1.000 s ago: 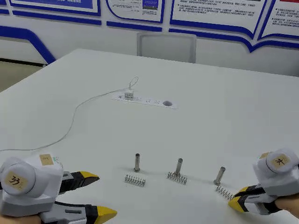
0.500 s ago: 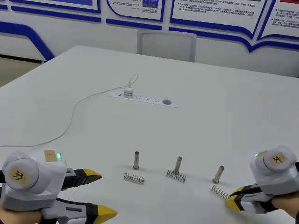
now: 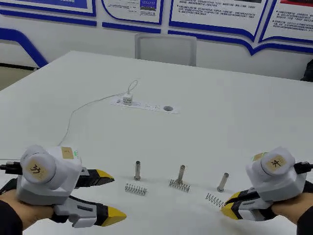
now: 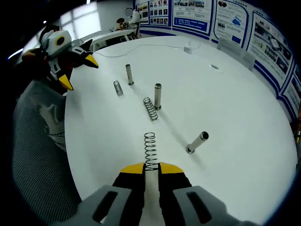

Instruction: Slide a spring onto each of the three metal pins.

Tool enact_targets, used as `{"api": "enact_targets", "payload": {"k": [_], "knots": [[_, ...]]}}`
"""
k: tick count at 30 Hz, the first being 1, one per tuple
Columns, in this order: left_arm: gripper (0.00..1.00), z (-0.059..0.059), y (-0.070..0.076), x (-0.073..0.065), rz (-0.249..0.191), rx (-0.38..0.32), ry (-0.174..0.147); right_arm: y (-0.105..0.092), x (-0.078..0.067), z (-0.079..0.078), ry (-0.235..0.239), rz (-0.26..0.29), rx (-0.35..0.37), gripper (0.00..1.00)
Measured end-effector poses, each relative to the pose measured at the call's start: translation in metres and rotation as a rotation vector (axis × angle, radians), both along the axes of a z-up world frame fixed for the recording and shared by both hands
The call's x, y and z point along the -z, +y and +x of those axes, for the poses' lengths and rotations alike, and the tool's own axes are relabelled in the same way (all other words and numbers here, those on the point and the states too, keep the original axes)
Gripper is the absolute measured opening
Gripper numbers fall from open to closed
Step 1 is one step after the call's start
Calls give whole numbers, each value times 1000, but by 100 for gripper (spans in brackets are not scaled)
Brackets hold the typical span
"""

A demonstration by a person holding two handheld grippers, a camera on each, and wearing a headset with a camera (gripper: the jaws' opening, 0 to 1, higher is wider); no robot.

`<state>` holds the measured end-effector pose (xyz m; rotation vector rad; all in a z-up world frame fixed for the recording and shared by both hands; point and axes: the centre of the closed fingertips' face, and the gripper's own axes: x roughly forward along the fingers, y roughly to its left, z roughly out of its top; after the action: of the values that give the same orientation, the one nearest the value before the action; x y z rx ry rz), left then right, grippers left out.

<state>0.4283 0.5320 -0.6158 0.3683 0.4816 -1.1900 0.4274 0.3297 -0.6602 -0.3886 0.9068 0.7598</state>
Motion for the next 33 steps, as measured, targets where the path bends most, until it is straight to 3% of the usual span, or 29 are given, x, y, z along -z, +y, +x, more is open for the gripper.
{"api": "enact_targets", "payload": {"k": [14, 19, 24, 33], "knots": [[45, -6, -43, 16, 61, 144, 13, 38, -4, -4, 20, -23, -136, 11], [43, -5, -55, 14, 42, 149, 18, 54, -8, -6, 20, -25, -189, 11], [39, -8, -65, 17, 35, 153, 22, 70, -11, -9, 15, -26, -244, 11], [35, -17, -67, 21, 49, 176, 10, 96, -17, -21, 23, -45, -370, 11]]}}
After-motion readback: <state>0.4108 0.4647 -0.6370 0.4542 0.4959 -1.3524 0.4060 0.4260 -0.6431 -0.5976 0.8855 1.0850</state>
